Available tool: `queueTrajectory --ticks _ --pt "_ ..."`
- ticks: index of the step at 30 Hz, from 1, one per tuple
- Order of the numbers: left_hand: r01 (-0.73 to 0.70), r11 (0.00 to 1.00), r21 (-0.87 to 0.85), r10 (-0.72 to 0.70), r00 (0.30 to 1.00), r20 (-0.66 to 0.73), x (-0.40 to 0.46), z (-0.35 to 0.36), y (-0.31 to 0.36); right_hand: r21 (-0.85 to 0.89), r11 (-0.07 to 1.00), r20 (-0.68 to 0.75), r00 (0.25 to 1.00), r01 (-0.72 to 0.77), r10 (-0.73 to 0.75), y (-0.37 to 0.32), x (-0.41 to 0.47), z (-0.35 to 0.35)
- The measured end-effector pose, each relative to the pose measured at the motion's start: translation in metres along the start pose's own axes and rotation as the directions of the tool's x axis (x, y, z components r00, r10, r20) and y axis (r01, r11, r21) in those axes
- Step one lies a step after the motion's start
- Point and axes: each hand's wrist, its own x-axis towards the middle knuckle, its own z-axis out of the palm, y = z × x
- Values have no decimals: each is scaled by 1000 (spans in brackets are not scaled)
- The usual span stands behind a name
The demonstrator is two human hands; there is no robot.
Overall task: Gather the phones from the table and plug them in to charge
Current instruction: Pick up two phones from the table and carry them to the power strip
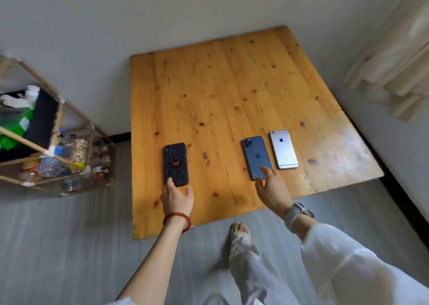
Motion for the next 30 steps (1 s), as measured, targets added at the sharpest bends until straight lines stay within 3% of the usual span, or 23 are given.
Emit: queueTrajectory --ticks 5,12,17,24,30 --pt "195 973 124 -184 979 -93 63 23 11 -79 991 36 993 -112 115 5 71 11" --pt "251 917 310 -233 968 -92 110 32 6 -218 948 7 971 -232 239 1 103 29" --pt "250 933 259 -230 967 -107 113 28 5 -232 928 -3 954 -291 298 -4 109 32" --pt "73 994 83 -73 997 -5 114 17 7 -73 954 -87 955 -290 284 -22 91 45" --pt "-186 973 138 155 965 212 106 5 8 194 906 -69 916 -376 395 -23 42 52"
